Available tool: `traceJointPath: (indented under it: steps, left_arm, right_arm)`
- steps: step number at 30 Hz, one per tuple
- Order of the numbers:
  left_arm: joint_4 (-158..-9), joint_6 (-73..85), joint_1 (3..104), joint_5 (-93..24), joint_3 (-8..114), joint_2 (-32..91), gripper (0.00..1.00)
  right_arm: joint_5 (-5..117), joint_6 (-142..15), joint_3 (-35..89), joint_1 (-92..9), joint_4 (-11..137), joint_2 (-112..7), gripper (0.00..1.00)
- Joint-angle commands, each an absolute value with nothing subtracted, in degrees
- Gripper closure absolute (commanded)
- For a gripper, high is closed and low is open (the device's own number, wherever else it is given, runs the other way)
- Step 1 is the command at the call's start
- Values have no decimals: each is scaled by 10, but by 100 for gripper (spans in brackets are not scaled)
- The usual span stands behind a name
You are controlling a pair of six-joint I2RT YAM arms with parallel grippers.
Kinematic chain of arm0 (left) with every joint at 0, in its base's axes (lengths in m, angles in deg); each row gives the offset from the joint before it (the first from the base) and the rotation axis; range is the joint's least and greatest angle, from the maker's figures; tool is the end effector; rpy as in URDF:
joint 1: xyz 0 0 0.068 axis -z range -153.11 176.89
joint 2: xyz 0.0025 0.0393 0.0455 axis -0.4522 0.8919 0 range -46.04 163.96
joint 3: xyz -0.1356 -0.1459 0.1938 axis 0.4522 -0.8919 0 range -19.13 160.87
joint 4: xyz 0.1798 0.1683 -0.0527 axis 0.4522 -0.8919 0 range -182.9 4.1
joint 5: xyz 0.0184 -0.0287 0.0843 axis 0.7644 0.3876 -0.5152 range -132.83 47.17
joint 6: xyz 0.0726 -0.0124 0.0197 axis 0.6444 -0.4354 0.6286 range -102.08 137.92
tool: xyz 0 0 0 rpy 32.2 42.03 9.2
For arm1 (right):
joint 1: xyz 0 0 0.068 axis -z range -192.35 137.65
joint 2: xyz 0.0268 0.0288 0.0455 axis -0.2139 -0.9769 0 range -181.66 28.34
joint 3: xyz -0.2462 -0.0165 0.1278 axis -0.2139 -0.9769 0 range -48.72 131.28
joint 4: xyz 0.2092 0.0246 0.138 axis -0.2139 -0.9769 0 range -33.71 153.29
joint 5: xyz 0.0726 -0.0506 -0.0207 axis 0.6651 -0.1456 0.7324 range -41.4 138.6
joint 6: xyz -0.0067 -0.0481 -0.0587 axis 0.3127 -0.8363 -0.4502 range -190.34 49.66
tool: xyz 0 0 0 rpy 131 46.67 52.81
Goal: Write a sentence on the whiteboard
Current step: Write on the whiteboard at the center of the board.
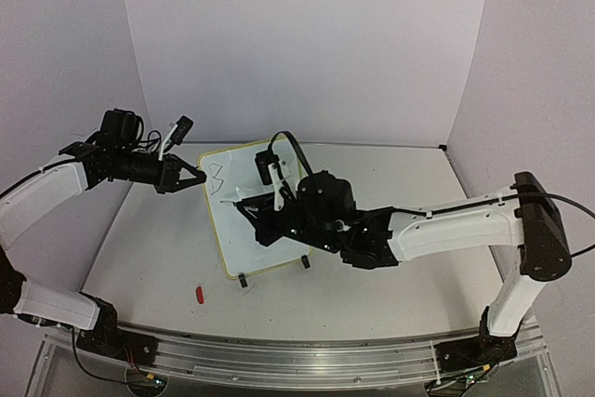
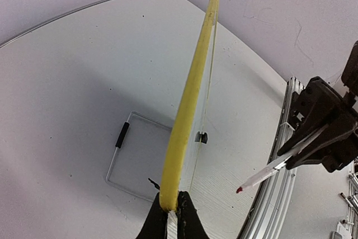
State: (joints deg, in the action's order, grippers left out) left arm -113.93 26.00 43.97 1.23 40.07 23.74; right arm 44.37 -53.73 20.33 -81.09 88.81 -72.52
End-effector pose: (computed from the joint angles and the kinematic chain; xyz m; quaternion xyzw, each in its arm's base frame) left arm 0.2379 -0.1201 0.3069 0.3407 0.7799 -0.3685 0.3741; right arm 0.1638 0.4077 0.2901 -0.3050 0.6794 0.4318 0.5089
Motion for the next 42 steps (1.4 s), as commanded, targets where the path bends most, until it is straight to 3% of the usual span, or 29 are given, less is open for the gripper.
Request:
traceJointPath:
  steps: [1, 20, 42]
  left_arm:
    - [-1148, 278, 439, -20, 391, 234, 100]
    - [-1151, 279, 445, -24, 391, 236, 100]
    - [-1150, 280, 447, -23, 392, 242, 100]
  right_arm:
    - [480, -533, 196, -803, 889, -684, 100]
    - [450, -531, 279, -774, 898, -772, 100]
    - [411, -531, 293, -771, 925, -790, 100]
